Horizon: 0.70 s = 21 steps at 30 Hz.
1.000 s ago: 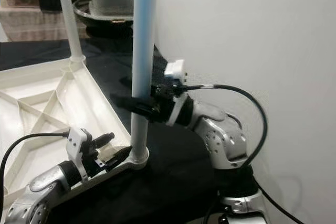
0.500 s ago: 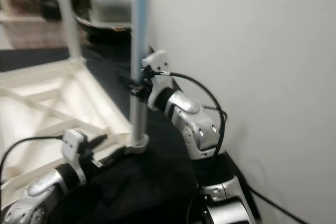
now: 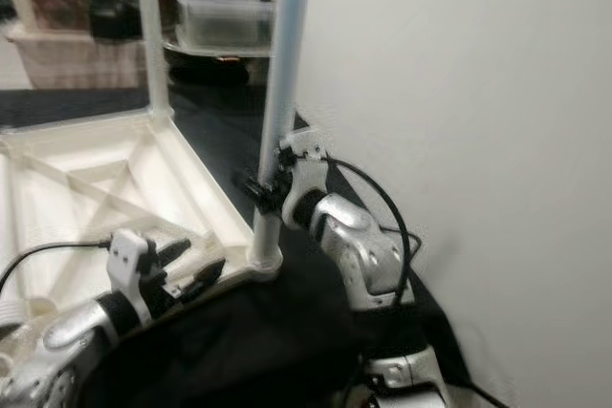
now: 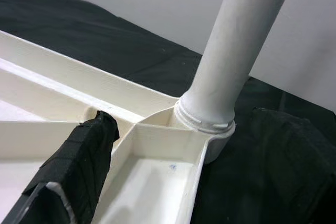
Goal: Building children table
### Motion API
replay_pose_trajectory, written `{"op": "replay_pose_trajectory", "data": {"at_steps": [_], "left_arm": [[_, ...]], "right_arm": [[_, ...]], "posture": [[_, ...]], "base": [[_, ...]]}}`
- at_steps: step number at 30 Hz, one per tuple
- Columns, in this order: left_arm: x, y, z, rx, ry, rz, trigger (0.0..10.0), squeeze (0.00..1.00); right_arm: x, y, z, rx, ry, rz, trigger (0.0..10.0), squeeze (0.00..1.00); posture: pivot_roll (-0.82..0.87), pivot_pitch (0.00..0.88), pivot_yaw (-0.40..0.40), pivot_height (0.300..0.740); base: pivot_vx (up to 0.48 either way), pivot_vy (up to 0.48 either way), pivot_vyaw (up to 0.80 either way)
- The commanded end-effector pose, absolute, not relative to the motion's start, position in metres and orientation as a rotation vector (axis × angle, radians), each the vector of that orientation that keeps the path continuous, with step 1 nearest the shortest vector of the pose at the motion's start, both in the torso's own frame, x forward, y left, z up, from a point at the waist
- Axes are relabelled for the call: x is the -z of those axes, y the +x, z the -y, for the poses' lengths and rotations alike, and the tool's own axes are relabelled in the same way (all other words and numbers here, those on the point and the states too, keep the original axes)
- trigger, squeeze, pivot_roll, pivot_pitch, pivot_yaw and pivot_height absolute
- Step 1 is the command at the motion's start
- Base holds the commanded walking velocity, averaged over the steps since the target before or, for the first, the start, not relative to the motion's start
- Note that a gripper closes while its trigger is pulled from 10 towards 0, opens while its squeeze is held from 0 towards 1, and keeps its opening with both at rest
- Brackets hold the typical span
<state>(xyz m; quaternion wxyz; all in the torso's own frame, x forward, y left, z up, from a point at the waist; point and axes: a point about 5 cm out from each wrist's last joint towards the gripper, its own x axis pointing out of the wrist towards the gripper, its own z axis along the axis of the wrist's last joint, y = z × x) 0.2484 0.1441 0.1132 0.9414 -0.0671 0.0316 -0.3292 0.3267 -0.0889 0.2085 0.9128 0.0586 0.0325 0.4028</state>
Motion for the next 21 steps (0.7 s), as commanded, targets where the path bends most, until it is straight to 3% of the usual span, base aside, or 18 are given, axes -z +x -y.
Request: {"op": "replay_pose_trajectory", "data": {"at_steps": [1,3,4,5,6,7,8,9,10,15,16,17,18,19,21], "left_arm": [[-0.113,0.249,-0.139,0.692,-0.154,-0.066,10.0,0.00],[-0.114,0.248,-0.138,0.695,-0.153,-0.065,10.0,0.00],[-0.114,0.248,-0.138,0.695,-0.153,-0.065,10.0,0.00],[-0.114,0.248,-0.139,0.693,-0.153,-0.065,10.0,0.00],[-0.113,0.247,-0.140,0.690,-0.152,-0.066,10.0,0.00],[-0.113,0.247,-0.140,0.690,-0.152,-0.066,10.0,0.00],[-0.113,0.246,-0.141,0.688,-0.152,-0.067,10.0,0.00],[-0.113,0.246,-0.141,0.688,-0.152,-0.067,10.0,0.00],[-0.112,0.245,-0.142,0.683,-0.152,-0.071,10.0,0.00],[-0.111,0.244,-0.144,0.679,-0.151,-0.076,10.0,0.00],[-0.111,0.244,-0.144,0.681,-0.150,-0.079,10.0,0.00],[-0.111,0.244,-0.144,0.681,-0.150,-0.079,10.0,0.00],[-0.110,0.244,-0.143,0.684,-0.150,-0.079,10.0,0.00],[-0.110,0.244,-0.143,0.684,-0.150,-0.079,10.0,0.00],[-0.111,0.245,-0.142,0.691,-0.149,-0.080,10.0,0.00]], "right_arm": [[-0.218,0.326,0.085,-0.907,0.136,-0.016,10.0,0.00],[-0.237,0.306,0.083,-1.200,0.157,0.115,10.0,0.00],[-0.237,0.306,0.083,-1.200,0.157,0.115,10.0,0.00],[-0.239,0.290,0.084,-1.357,0.145,0.151,9.3,0.00],[-0.237,0.278,0.084,-1.451,0.129,0.158,6.8,0.00],[-0.237,0.278,0.084,-1.451,0.129,0.158,6.8,0.00],[-0.235,0.269,0.085,-1.517,0.118,0.160,3.2,0.00],[-0.235,0.269,0.085,-1.517,0.118,0.160,3.2,0.00],[-0.231,0.270,0.085,-1.499,0.133,0.137,0.0,0.00],[-0.225,0.281,0.085,-1.395,0.144,0.088,0.0,0.00],[-0.211,0.310,0.086,-1.097,0.140,-0.036,0.0,0.00],[-0.211,0.310,0.086,-1.097,0.140,-0.036,0.0,0.00],[-0.196,0.330,0.090,-0.838,0.111,-0.138,0.0,0.00],[-0.196,0.330,0.090,-0.838,0.111,-0.138,0.0,0.00],[-0.168,0.341,0.100,-0.475,0.040,-0.248,0.0,0.00]], "posture": [[0.03,0.000,-0.130,0.740],[0.04,0.000,-0.135,0.740],[0.04,0.000,-0.135,0.740],[0.05,0.000,-0.141,0.740],[0.05,0.000,-0.143,0.740],[0.05,0.000,-0.143,0.740],[0.05,0.000,-0.145,0.740],[0.05,0.000,-0.145,0.740],[0.05,0.000,-0.144,0.740],[0.04,0.000,-0.140,0.740],[0.04,0.000,-0.136,0.740],[0.04,0.000,-0.136,0.740],[0.04,0.000,-0.133,0.740],[0.04,0.000,-0.133,0.740],[0.04,0.000,-0.126,0.740]], "base": [[0.000,0.000,0.00],[0.000,0.000,0.00],[0.000,0.000,0.00],[0.000,0.000,0.00],[0.000,0.000,0.00],[0.000,0.000,0.00],[0.000,0.000,0.00],[0.000,0.000,0.00],[0.000,0.000,0.00],[0.000,0.000,0.00],[0.000,0.000,0.00],[0.000,0.000,0.00],[0.000,0.000,0.00],[0.000,0.000,0.00],[0.000,0.000,0.00]]}}
